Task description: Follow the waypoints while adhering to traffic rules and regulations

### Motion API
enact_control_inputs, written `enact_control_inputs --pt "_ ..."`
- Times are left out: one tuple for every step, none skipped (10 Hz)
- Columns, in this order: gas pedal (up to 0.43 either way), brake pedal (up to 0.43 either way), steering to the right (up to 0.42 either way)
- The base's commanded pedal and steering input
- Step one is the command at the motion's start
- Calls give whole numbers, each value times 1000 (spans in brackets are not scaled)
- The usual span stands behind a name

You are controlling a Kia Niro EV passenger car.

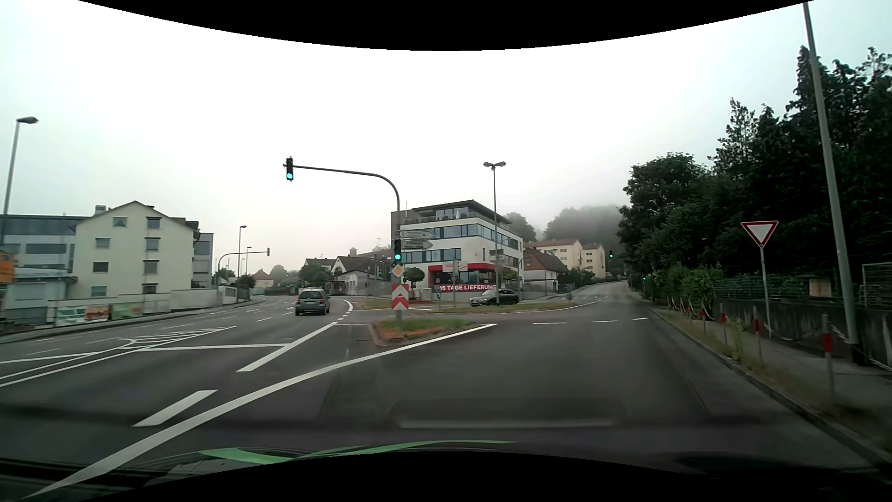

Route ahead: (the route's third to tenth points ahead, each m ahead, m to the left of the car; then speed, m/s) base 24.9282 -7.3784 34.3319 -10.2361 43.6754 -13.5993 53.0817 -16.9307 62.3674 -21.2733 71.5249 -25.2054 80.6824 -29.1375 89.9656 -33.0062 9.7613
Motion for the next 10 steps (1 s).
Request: enact_control_inputs --pt "248 0 133" --pt "248 0 133" --pt "248 0 133" --pt "248 0 133" --pt "248 0 133" --pt "248 0 131" --pt "248 0 126" --pt "248 0 120" --pt "248 0 109" --pt "248 0 94"
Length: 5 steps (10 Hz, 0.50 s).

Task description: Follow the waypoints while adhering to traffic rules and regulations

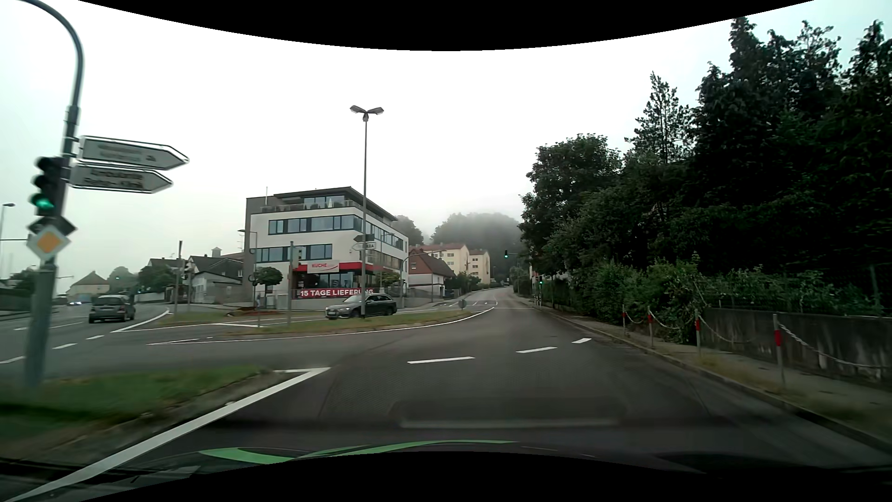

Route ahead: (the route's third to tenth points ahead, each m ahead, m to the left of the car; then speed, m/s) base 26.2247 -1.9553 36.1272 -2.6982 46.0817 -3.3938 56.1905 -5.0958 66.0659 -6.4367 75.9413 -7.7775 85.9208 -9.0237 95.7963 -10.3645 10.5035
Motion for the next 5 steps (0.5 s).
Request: enact_control_inputs --pt "248 0 81" --pt "260 0 69" --pt "268 0 54" --pt "268 0 45" --pt "268 0 38"
